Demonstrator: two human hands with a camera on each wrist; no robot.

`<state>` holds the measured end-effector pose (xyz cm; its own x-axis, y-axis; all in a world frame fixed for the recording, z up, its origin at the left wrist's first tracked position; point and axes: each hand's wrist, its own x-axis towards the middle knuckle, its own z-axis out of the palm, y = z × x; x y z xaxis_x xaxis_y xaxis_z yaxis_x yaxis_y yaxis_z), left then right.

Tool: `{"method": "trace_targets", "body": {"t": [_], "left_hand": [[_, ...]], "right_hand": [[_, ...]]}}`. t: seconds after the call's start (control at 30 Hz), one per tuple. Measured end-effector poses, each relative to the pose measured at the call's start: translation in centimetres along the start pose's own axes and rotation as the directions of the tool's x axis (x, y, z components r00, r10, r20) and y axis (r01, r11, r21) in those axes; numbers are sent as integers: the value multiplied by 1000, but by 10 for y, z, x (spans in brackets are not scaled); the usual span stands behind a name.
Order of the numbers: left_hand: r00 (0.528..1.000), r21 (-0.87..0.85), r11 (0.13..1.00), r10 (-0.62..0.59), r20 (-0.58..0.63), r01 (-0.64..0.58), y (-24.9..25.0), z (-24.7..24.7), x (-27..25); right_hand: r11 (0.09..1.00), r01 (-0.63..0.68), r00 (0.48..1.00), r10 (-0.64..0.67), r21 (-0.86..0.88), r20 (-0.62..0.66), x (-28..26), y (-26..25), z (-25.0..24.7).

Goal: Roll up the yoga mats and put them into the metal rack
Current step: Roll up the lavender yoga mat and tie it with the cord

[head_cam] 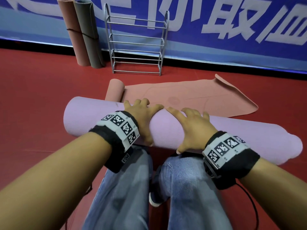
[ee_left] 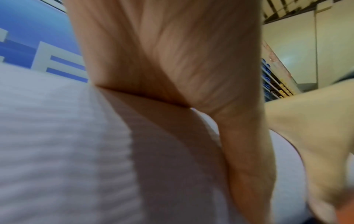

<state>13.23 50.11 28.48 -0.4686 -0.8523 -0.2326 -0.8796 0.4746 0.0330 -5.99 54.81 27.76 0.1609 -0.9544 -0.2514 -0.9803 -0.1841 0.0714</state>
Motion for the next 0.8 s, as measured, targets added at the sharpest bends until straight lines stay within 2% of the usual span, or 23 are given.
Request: {"method": "trace_targets", "body": {"t": [0.1,0.23,0.33,0.67,0.8], "left_hand": [[999,46,998,43,-31,-42,-1,9,-4],[1000,81,997,-10,20,8,2,8,-7],[1000,79,997,-14,8,13,6,2,-8],[996,123,989,83,-27,-79,13,-37,-27],[985,7,992,123,123,-125,8,-48,-24]], "right_hand": [[1000,18,1000,-18,18,-12,2,3,0],[1000,13,1000,-13,11,-17,3,1,3],[1000,7,1000,-7,13,0,4,2,-2],[991,70,998,-68,111,-17,-18,15,-32],[975,113,990,-126,191,55,-20,15,-43]]}}
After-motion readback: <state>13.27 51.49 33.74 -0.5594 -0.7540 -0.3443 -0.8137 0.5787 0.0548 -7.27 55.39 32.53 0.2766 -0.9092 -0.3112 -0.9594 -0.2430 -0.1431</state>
